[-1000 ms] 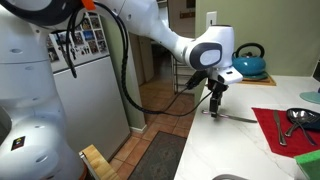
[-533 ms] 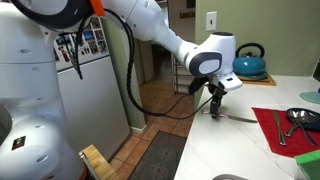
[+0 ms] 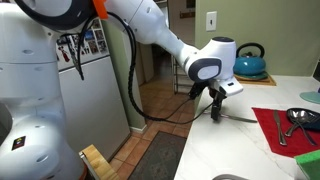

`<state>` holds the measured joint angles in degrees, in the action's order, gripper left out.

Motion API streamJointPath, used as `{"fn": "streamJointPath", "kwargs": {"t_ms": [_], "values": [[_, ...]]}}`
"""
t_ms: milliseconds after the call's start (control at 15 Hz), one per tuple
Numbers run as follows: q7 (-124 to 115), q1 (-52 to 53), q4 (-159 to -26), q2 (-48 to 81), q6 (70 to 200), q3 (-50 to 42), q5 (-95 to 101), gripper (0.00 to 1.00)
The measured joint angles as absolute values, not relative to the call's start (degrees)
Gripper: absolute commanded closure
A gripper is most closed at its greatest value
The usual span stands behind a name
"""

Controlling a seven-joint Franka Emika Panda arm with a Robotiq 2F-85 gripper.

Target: Pick up the dinner knife of the counter top and move it onto the red towel that is on the counter top

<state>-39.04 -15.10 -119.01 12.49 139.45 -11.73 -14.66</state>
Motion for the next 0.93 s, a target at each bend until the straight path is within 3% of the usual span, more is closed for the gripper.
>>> {"fn": "streamJointPath", "kwargs": {"t_ms": [400,533,933], "values": [[-34.91,-15.13,-120.31,12.5,141.37,-11.93,-17.53,0.0],[-34.65,-15.13,-120.44,12.56,141.38,-12.03,-17.69,0.27],[-34.66,-15.09,-120.23,11.92,141.38,-12.45,-17.69,0.73]]}}
